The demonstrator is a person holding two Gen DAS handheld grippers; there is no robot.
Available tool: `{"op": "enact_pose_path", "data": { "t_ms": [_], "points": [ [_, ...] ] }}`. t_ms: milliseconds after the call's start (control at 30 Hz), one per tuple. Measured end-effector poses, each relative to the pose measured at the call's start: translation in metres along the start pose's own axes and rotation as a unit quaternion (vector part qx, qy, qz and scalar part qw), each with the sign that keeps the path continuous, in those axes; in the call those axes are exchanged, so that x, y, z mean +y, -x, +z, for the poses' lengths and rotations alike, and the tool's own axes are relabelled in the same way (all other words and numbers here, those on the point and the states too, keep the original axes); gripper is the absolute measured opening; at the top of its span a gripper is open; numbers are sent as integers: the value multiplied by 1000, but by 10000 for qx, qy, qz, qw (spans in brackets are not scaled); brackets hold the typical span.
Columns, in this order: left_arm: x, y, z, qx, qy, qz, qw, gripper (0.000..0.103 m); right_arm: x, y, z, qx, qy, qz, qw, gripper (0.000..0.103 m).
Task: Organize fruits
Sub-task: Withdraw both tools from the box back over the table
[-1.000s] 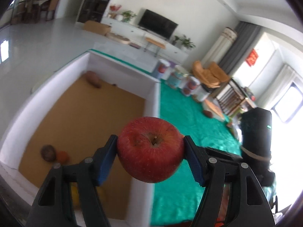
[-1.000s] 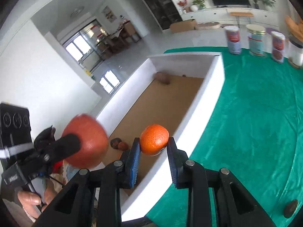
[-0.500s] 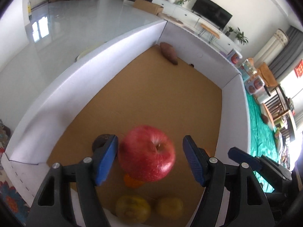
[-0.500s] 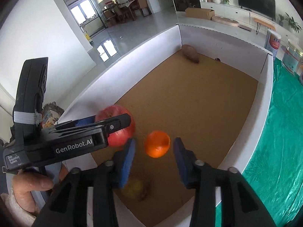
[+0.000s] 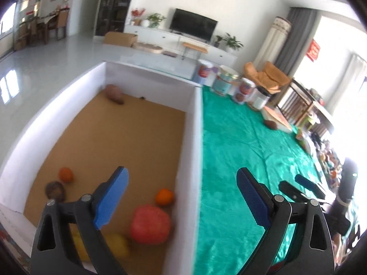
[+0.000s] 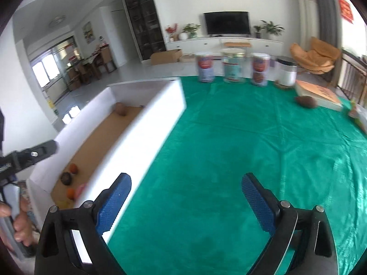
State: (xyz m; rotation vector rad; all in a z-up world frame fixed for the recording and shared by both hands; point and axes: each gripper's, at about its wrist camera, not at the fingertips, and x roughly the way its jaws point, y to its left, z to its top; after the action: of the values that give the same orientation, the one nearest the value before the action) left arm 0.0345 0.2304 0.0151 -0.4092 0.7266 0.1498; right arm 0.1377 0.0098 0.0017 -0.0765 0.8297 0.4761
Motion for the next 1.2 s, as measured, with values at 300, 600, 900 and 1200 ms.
{"op": "enact_pose_path", "data": {
  "t_ms": [300,600,900,1200],
  "points": [
    [-146,-26,-50,817,-1227,-1170,9821,97,-203,19,-79,658,-1155,-1720,9761,97],
    [-218,-98,-119,1289,-1823,-1179,9676,97,-258,17,-108,476,-1745,-1894,9651,99],
    [-221,-154,-150,1154,-2536,-565,9587,97,-251,8,-114,436,-1349,-1951,9705,103],
    [-233,-160,-157,1222,-2804,-467,9509,103,-250,8,-114,427,-1351,-1954,9704,103]
  ]
}}
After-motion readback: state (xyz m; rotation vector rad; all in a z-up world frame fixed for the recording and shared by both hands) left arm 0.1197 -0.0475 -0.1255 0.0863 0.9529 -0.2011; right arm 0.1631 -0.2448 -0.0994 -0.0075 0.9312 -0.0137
